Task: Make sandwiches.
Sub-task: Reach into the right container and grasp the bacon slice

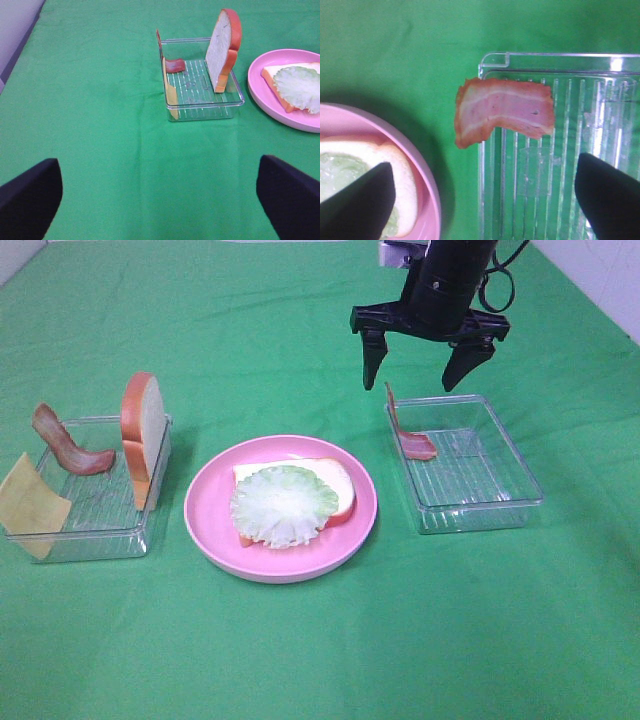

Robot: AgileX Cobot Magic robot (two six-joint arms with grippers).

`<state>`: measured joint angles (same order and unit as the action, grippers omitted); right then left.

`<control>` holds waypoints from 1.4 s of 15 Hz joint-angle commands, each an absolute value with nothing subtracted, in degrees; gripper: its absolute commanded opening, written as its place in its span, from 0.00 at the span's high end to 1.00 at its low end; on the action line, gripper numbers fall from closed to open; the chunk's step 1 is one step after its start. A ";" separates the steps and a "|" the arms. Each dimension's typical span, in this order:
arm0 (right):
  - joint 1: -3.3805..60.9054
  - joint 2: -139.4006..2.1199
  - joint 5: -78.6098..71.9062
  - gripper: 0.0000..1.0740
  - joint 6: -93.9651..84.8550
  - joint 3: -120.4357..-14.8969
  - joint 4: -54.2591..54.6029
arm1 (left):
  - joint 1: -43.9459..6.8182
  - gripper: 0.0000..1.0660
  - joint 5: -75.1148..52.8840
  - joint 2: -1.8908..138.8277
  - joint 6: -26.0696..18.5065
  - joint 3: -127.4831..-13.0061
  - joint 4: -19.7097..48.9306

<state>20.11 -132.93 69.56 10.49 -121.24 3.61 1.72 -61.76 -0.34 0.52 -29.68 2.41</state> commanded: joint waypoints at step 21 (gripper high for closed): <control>20.00 -138.88 64.06 0.39 9.00 -122.84 5.21 | 1.66 0.04 -61.65 -1.03 0.52 -29.51 2.81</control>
